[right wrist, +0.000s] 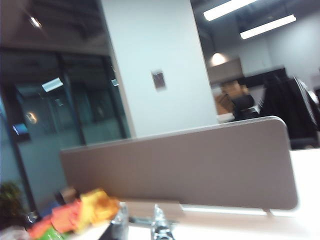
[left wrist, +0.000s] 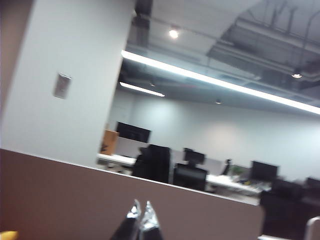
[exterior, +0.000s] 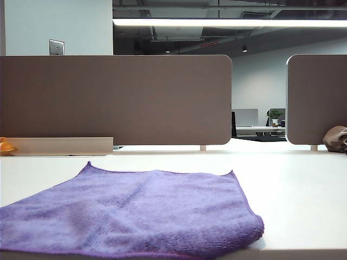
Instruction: Fold the bottom of the cloth upward, then fold it vertically to form a square shape.
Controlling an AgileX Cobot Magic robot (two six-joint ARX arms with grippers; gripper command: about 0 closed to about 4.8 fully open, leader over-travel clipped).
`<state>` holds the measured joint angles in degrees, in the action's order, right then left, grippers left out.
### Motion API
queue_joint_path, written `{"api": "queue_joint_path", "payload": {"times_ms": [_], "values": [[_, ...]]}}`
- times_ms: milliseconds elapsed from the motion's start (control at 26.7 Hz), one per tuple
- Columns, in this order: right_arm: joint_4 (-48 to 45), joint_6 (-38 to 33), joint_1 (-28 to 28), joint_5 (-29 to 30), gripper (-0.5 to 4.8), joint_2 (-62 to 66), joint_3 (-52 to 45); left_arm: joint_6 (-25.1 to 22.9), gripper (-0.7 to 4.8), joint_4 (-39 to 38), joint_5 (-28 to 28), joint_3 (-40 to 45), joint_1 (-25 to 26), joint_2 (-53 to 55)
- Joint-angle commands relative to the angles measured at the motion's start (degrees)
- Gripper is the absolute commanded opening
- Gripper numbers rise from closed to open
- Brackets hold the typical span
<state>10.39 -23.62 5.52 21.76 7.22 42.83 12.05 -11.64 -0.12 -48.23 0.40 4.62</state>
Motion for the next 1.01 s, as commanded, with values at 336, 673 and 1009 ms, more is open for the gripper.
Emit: {"api": "queue_joint_path", "payload": {"times_ms": [336, 673, 1009], "values": [[28.7, 25.6, 0.0, 4.6, 0.66, 30.4, 29.0, -11.3, -0.05, -25.6, 7.6, -20.7, -0.1, 26.1], [45.3, 25.6, 0.9, 14.2, 0.67, 49.0, 33.5, -9.9, -0.04, -44.3, 24.8, -22.7, -0.1, 48.2], [47.1, 27.9, 15.2, 14.1, 0.77, 63.5, 26.2, -12.1, -0.02, -50.4, 30.0, -15.5, -1.8, 59.9]]}}
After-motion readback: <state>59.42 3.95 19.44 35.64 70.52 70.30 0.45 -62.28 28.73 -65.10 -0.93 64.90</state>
